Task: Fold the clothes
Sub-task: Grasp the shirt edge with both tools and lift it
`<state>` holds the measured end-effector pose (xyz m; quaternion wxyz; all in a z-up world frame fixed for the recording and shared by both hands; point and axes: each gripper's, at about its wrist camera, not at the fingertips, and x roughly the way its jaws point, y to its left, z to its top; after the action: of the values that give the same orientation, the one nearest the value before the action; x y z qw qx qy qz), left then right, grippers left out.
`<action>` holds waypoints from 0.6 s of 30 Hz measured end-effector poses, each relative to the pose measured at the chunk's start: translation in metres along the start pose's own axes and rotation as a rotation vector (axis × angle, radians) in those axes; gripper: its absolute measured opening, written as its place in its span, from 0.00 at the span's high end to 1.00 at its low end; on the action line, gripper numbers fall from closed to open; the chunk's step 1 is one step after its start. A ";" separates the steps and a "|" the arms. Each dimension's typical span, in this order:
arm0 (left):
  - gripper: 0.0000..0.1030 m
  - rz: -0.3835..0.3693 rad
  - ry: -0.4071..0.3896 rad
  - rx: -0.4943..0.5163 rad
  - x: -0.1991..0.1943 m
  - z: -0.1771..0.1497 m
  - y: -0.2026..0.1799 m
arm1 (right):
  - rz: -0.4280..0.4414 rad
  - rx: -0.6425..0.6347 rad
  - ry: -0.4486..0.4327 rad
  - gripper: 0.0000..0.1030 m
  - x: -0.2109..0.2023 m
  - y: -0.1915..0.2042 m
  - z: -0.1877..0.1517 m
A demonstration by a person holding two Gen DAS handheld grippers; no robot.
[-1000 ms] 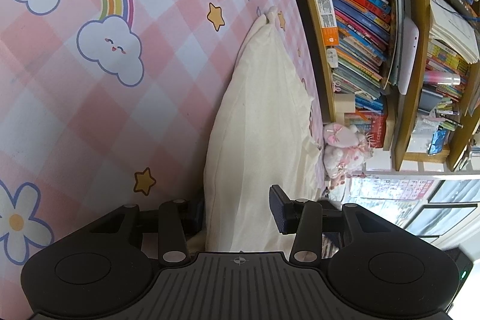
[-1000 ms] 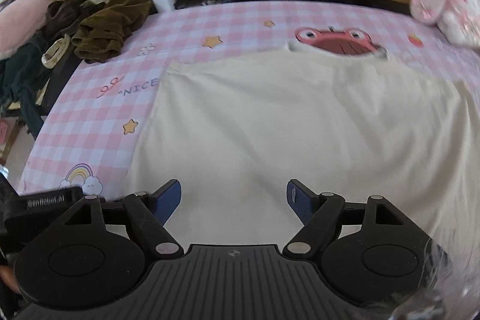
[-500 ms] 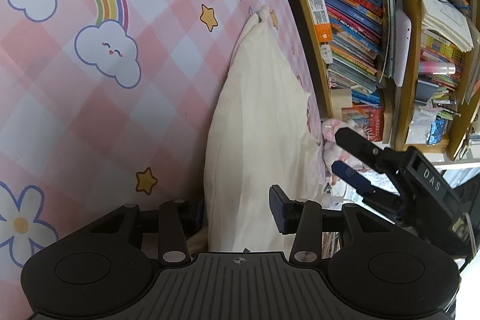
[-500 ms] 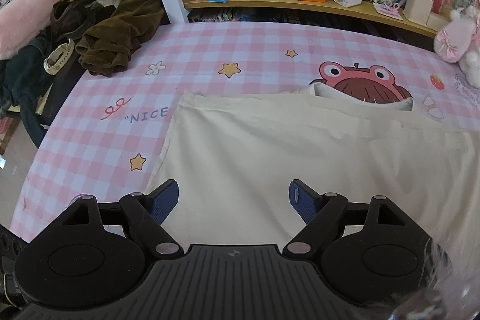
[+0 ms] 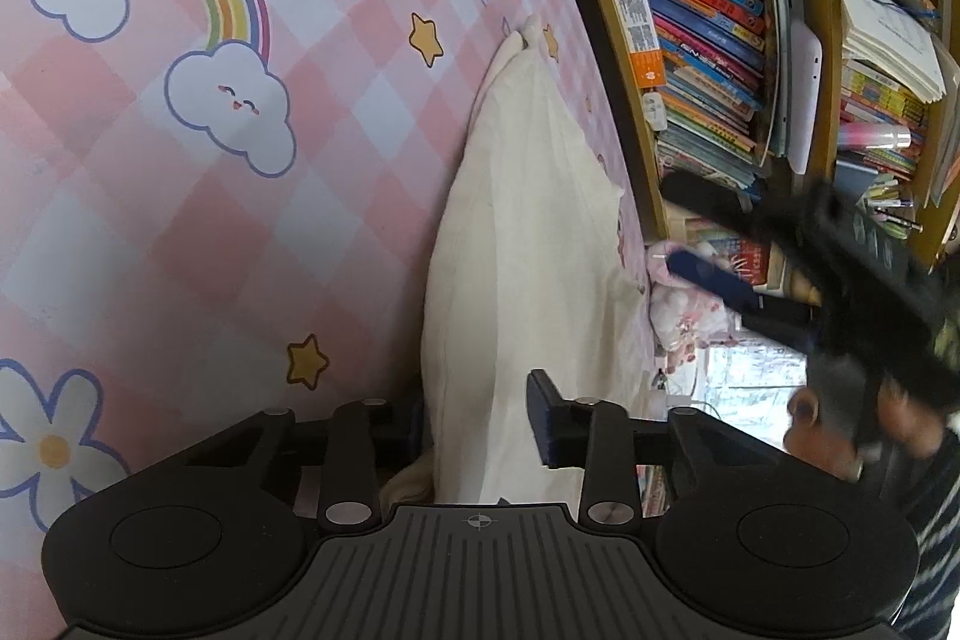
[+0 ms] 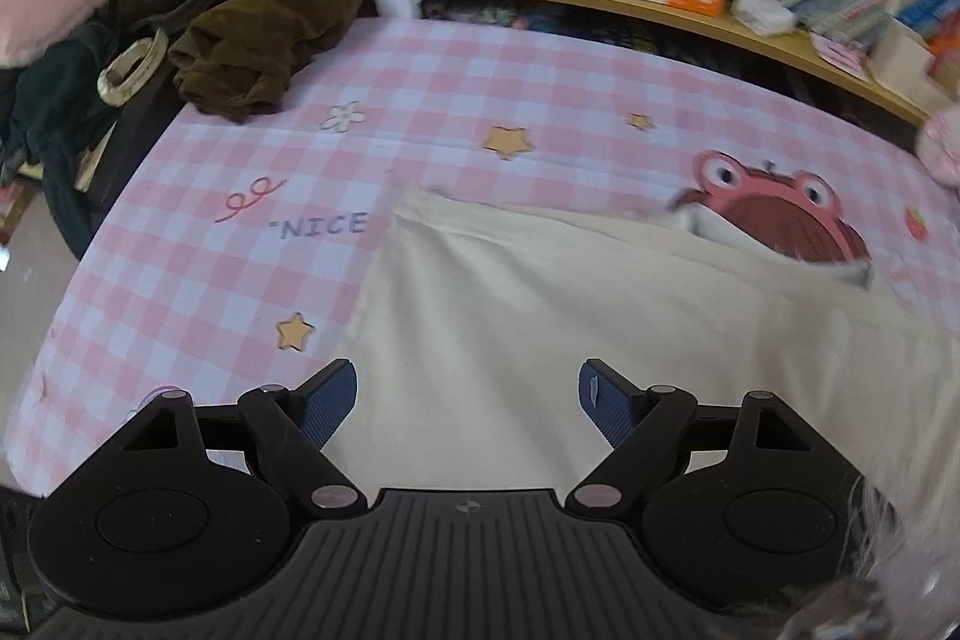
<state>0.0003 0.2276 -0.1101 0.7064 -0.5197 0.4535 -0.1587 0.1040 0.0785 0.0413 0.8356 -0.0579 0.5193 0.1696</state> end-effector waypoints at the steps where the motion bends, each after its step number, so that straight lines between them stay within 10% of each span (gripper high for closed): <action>1: 0.78 0.015 -0.002 0.014 -0.001 -0.001 -0.002 | 0.001 -0.010 0.013 0.22 0.006 0.006 0.004; 12: 0.91 -0.004 0.003 0.529 -0.012 -0.029 -0.080 | -0.064 -0.132 0.201 0.22 0.069 0.058 0.048; 18: 0.91 -0.007 0.014 0.590 -0.010 -0.035 -0.088 | -0.127 -0.291 0.299 0.22 0.093 0.087 0.049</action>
<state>-0.0113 0.1782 -0.0294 0.8234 -0.2923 0.3908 -0.2898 0.1530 0.1942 -0.0120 0.7411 -0.2349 0.6029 0.1792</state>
